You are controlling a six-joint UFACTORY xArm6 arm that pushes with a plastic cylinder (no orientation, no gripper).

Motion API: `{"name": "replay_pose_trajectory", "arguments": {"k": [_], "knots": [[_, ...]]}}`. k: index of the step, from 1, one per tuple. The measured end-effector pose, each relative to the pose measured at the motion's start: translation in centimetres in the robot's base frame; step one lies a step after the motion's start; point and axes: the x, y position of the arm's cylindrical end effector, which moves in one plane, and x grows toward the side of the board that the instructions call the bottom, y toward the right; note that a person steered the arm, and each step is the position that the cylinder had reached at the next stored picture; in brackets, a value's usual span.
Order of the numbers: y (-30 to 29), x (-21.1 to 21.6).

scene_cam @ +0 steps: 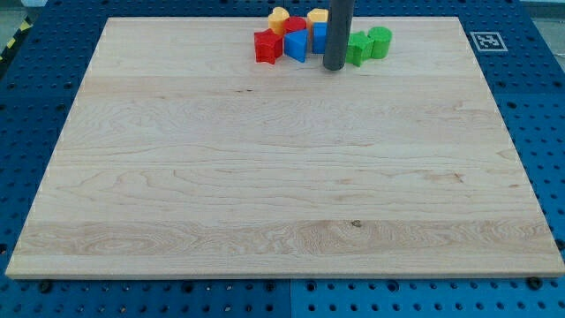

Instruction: Move the green star and green circle to the top right

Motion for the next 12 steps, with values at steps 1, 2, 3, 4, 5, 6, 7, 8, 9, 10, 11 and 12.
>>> {"name": "replay_pose_trajectory", "arguments": {"k": [1,2,3,4,5,6,7,8,9,10,11,12], "knots": [[-0.4,-0.1],[-0.4,-1.0],[-0.4,-1.5],[-0.3,-1.8],[0.5,-2.8],[2.1,-3.3],[4.0,-3.3],[5.6,-3.3],[6.9,-3.3],[8.2,-3.8],[9.4,-4.6],[10.3,-4.9]]}}
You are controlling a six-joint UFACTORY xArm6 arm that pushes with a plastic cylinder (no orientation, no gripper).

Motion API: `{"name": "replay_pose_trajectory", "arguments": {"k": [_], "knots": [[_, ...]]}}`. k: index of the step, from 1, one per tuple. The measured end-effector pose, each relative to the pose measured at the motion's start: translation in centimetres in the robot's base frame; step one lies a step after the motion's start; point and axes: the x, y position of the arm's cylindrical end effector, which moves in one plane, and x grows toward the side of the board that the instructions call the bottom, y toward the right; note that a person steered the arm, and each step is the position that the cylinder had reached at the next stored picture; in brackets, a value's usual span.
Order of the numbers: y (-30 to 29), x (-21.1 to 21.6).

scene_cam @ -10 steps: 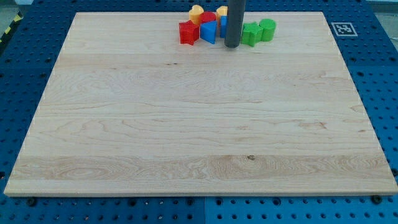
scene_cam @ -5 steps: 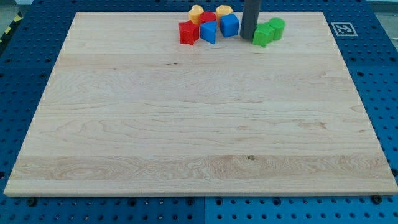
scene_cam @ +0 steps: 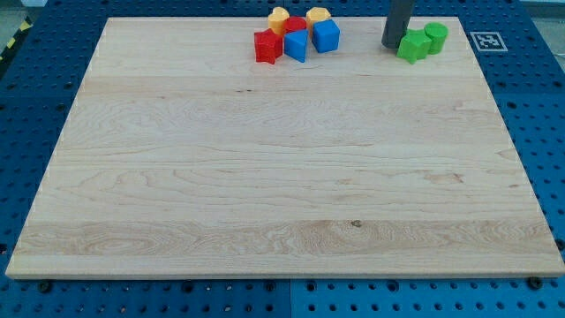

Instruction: Move the green star and green circle to the top right

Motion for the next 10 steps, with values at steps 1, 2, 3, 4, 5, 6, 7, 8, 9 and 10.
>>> {"name": "replay_pose_trajectory", "arguments": {"k": [1,2,3,4,5,6,7,8,9,10], "knots": [[-0.3,0.1],[-1.8,2.4],[-1.0,4.3],[0.1,4.4],[1.3,4.5],[2.1,4.5],[2.7,4.5],[2.9,4.5],[3.0,4.4],[3.0,3.8]]}}
